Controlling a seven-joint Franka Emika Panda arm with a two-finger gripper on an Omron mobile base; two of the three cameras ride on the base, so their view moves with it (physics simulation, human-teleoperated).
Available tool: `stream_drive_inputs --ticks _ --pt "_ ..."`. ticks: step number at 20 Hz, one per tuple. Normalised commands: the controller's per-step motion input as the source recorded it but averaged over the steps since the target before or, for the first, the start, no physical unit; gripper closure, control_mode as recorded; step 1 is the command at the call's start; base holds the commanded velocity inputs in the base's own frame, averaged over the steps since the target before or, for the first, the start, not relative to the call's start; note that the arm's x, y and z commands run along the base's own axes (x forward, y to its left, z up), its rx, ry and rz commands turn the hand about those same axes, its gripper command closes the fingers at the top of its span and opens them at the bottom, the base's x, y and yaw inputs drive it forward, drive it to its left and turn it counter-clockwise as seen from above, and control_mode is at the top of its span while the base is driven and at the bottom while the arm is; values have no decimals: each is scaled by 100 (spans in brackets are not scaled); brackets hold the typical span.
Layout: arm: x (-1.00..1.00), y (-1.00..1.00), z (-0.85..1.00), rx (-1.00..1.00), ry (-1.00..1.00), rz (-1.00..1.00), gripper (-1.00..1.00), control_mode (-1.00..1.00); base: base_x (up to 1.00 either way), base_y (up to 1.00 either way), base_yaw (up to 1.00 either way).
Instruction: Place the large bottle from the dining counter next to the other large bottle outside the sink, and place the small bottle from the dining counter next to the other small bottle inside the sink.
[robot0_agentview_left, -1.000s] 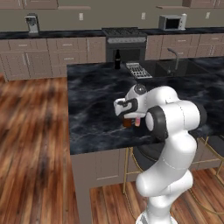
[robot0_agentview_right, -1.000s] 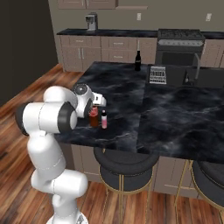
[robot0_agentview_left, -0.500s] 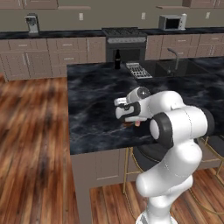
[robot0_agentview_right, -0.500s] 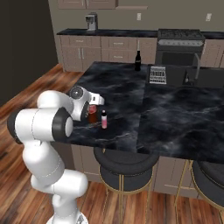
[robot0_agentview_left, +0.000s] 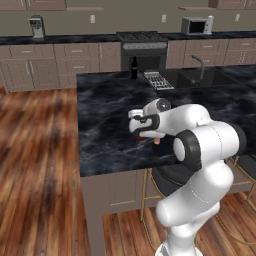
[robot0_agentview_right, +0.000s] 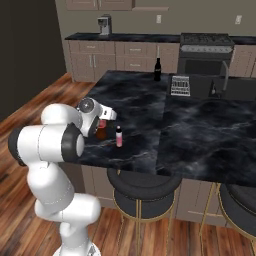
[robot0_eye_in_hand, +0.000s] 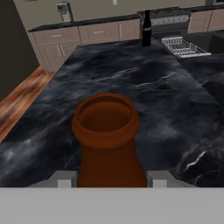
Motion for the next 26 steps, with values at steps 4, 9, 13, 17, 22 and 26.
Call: stream_drive_inputs --ticks 4,9,13,17,22,26 --pt "0 0 0 6 0 0 100 100 -1 0 0" --pt "0 0 0 0 0 0 100 100 -11 44 1" --pt "0 0 0 0 0 0 100 100 -4 93 0" --pt "0 0 0 0 0 0 100 100 0 100 1" --pt "0 0 0 0 0 0 100 100 3 100 1" --pt "0 0 0 0 0 0 100 100 29 96 0"
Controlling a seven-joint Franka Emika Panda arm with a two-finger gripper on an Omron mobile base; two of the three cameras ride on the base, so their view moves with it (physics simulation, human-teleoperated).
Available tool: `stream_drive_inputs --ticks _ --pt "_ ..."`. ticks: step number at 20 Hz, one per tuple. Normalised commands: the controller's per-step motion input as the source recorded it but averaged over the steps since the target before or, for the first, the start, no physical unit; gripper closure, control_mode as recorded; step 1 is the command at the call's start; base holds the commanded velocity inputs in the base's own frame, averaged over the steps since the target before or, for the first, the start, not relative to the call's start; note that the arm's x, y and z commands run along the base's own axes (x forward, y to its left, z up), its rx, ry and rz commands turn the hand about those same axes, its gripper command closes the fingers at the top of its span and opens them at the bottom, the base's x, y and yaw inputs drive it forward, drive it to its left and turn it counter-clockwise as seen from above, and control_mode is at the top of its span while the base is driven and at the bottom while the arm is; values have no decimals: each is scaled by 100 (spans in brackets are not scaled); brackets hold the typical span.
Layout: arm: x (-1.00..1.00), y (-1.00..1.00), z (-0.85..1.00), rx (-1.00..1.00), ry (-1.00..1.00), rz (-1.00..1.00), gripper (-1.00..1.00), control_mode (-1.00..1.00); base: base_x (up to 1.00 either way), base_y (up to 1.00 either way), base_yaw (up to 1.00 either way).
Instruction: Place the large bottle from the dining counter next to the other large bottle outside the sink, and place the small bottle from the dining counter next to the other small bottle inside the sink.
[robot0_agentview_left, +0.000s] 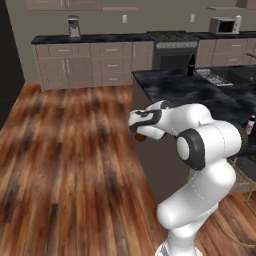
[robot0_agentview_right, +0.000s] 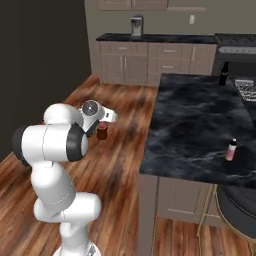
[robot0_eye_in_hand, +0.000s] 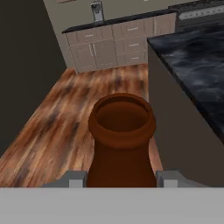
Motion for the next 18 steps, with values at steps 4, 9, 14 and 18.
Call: stream_drive_inputs --ticks 4,9,14,18 --pt "0 0 0 0 0 0 100 100 74 64 0" --pt "0 0 0 0 0 0 100 100 98 34 -1" --pt "0 0 0 0 0 0 100 100 95 28 -12" --pt "0 0 0 0 0 0 100 100 87 42 -20"
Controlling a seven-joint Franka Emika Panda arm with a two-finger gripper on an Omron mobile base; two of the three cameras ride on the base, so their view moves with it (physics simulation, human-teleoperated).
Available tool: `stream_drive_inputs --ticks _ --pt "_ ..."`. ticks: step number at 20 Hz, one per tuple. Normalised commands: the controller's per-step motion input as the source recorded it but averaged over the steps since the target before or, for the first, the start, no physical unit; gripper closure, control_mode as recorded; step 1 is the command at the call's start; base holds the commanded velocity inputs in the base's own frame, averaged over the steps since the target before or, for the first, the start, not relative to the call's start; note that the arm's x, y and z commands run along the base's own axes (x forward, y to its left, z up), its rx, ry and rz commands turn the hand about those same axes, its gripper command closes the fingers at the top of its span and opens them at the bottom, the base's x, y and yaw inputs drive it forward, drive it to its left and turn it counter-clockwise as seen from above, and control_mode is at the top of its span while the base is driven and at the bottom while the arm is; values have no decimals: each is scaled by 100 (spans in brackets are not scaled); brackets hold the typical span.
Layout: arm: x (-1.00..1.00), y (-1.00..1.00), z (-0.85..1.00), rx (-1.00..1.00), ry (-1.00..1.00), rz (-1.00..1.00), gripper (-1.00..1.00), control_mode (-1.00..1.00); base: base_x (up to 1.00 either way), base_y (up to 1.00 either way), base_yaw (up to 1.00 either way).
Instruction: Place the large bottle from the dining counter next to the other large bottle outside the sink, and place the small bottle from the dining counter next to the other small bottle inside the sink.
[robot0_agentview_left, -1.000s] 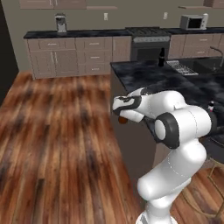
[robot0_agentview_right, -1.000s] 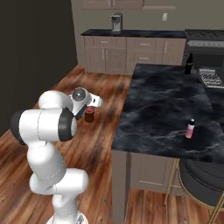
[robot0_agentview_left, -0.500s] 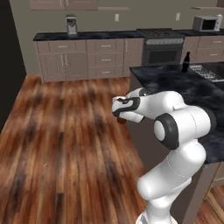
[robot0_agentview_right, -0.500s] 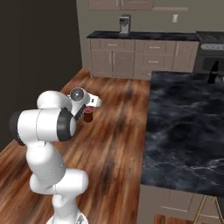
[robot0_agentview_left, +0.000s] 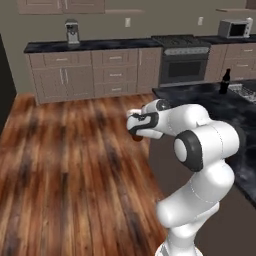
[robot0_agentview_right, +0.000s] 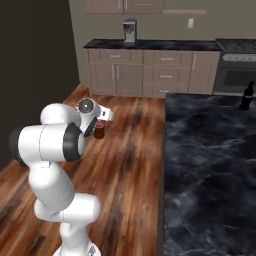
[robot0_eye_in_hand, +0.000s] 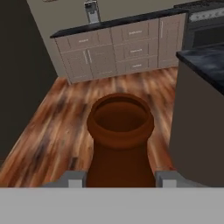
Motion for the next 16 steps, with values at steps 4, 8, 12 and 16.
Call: stream_drive_inputs --ticks 4,8,12,16 --pt "0 0 0 0 0 0 100 100 77 51 -25" --pt "0 0 0 0 0 0 100 100 68 53 -27" --pt "0 0 0 0 0 0 100 100 66 56 -28" --pt "0 0 0 0 0 0 100 100 71 63 -27"
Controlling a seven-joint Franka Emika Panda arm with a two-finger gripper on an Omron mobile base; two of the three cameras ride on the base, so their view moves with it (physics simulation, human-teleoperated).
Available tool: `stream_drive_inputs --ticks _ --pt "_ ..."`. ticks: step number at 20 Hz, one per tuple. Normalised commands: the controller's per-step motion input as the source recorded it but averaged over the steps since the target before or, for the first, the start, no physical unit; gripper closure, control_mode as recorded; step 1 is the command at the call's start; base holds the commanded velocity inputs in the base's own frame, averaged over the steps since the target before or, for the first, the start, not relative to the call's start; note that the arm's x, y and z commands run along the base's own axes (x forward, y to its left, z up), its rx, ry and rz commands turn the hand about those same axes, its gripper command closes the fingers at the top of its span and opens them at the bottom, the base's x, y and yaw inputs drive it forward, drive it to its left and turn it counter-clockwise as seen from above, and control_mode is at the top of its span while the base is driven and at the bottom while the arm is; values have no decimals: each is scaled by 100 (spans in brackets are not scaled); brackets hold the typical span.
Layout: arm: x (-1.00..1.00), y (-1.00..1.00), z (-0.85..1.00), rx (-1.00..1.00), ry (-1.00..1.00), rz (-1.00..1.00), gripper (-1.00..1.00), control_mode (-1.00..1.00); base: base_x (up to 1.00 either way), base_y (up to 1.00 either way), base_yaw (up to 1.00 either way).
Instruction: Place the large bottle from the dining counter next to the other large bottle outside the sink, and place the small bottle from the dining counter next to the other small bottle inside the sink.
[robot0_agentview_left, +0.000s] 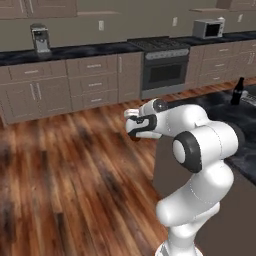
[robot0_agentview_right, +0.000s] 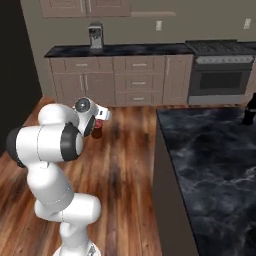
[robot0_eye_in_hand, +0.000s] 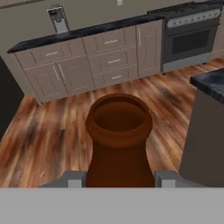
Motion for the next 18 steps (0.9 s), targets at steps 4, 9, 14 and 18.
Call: stream_drive_inputs --ticks 4,9,14,18 --pt "0 0 0 0 0 0 100 100 72 73 -27" --pt "0 0 0 0 0 0 100 100 72 71 -30" --pt "0 0 0 0 0 0 100 100 68 65 -34" --pt "0 0 0 0 0 0 100 100 61 67 -35"
